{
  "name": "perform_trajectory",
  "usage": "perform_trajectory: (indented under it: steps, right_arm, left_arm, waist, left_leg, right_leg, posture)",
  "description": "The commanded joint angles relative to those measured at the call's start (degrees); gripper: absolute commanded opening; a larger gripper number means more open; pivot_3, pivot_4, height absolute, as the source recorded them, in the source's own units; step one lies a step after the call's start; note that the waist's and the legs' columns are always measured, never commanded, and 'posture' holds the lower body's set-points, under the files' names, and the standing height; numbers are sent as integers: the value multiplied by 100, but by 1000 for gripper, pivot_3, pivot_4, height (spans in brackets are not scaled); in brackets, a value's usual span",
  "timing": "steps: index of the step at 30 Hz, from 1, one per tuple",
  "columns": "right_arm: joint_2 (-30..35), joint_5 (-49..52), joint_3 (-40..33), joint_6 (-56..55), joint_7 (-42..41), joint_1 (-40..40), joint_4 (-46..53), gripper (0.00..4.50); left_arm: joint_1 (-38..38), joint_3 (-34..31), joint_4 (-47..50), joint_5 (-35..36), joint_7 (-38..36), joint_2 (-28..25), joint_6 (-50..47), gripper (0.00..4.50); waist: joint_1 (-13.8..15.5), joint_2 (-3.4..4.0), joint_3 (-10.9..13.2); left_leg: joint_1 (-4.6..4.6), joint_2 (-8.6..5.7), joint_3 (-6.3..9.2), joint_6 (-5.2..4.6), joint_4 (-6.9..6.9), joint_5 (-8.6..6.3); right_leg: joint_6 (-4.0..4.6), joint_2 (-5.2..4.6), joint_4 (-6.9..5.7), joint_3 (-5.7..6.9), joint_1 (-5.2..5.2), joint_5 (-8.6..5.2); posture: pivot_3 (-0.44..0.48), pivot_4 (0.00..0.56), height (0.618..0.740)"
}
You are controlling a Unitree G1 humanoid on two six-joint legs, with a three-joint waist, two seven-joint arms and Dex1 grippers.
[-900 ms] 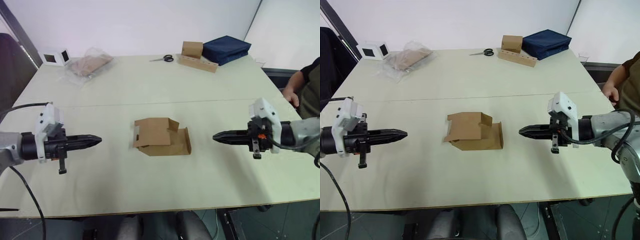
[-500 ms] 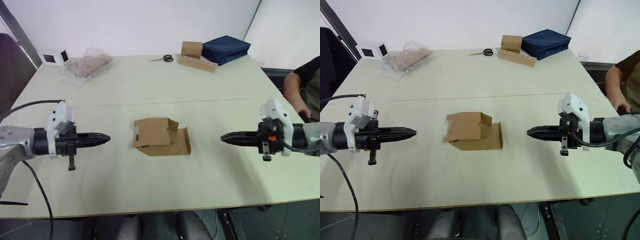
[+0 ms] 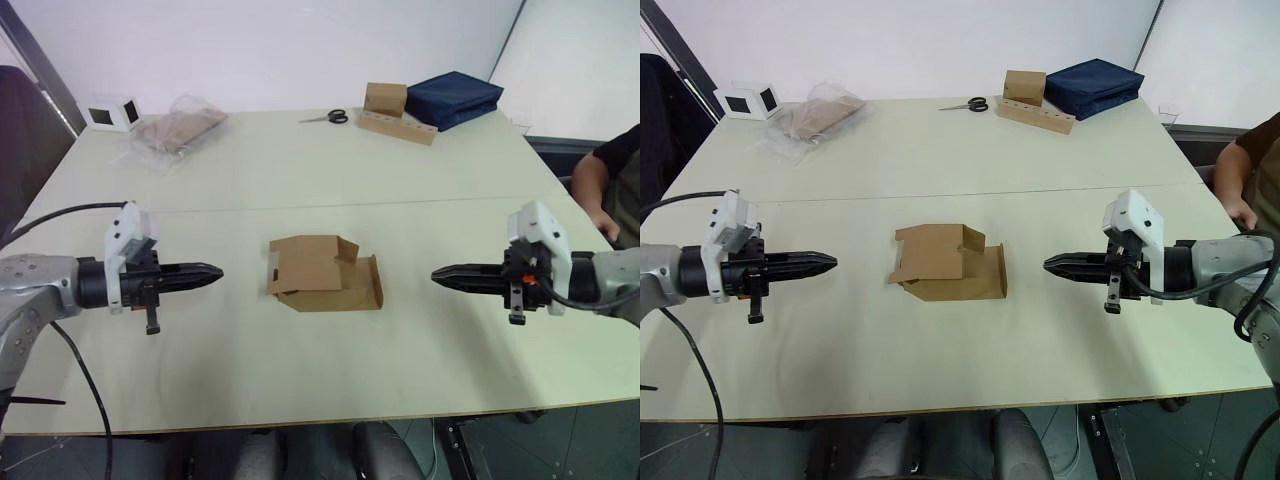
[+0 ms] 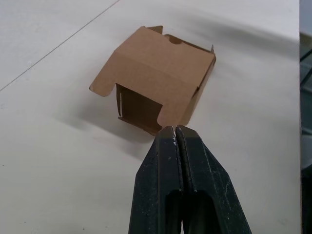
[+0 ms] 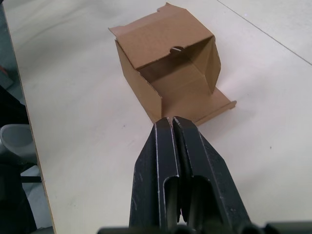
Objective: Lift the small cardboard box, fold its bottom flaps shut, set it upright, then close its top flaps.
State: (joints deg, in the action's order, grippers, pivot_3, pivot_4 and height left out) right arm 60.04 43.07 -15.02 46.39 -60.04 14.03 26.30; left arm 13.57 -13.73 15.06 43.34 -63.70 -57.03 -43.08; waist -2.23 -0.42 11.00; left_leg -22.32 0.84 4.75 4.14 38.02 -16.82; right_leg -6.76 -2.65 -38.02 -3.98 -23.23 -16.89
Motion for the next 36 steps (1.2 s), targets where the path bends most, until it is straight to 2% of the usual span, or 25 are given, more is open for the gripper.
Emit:
perform_trajectory:
  steps: [1, 6, 7, 8, 9, 12, 18, 29, 36]
  right_arm:
    - [-174, 26, 128, -101, 211, 248, 176, 0]
    - [-273, -43, 393, -162, 315, 373, 301, 0]
    - [-302, -37, 411, -152, 367, 388, 322, 0]
    - [-325, -23, 424, -142, 416, 389, 357, 0]
    - [-354, 4, 438, -124, 475, 392, 401, 0]
    - [-431, -39, 476, -151, 660, 343, 513, 0]
    - [-467, 58, 279, -36, 955, 153, 734, 0]
    - [-472, 287, 45, 165, 1338, -121, 1103, 0]
    - [-439, 413, -90, 243, 1522, -264, 1271, 0]
  left_arm:
    - [588, 240, -426, 636, 181, 280, -1043, 1579]
    - [1277, 535, -1326, 818, 284, 732, -1889, 3481]
    - [1458, 515, -1566, 911, 282, 840, -2102, 4010]
    - [1669, 491, -1839, 1009, 301, 974, -2324, 4358]
    - [1871, 477, -2111, 1059, 347, 1107, -2516, 4444]
    - [2300, 611, -2690, 1002, 440, 1455, -2902, 4444]
    - [2678, 839, -3373, 766, 393, 1920, -3067, 4444]
    - [3138, 1481, -4498, -22, -261, 2437, -2514, 4444]
    - [3375, 1444, -4824, -167, -341, 2887, -2478, 4444]
  waist:
    - [7, -3, 1]
    - [-9, -3, 1]
    - [-11, -3, 1]
    - [-13, -3, 1]
    - [-13, -3, 1]
    - [-3, -4, 0]
    - [-10, -4, 0]
    - [2, -5, -1]
    - [15, -5, -1]
  left_leg:
    - [-1, 0, 3, 0, 4, 0]
    - [-2, -1, 4, 0, 8, 0]
    - [-2, -1, 5, 0, 8, 0]
    - [-2, -2, 5, 0, 8, 0]
    - [-2, -2, 5, 0, 8, 0]
    - [-2, -3, 9, 0, 11, 0]
    - [-4, -4, 9, 1, 11, 1]
    - [-4, -6, 8, 2, 12, 2]
    - [-7, -8, 9, 2, 15, 1]
  right_leg:
    - [-1, 1, -2, 2, 1, 0]
    - [-1, 2, -6, 2, -1, 0]
    - [-1, 2, -6, 2, -1, 0]
    - [-1, 1, -6, 2, -1, 0]
    - [-1, 1, -6, 3, -1, 0]
    - [-1, 2, -7, 5, 0, 0]
    - [-1, 0, -7, 5, -2, 0]
    - [-1, 0, -8, 4, -3, 0]
    - [-2, -2, -8, 4, -2, 1]
  posture:
    - [0, 150, 740]
    - [0, 150, 740]
    - [0, 150, 740]
    - [0, 150, 740]
    - [0, 150, 740]
    - [0, 150, 740]
    - [0, 150, 740]
    - [0, 150, 740]
    - [0, 150, 740]
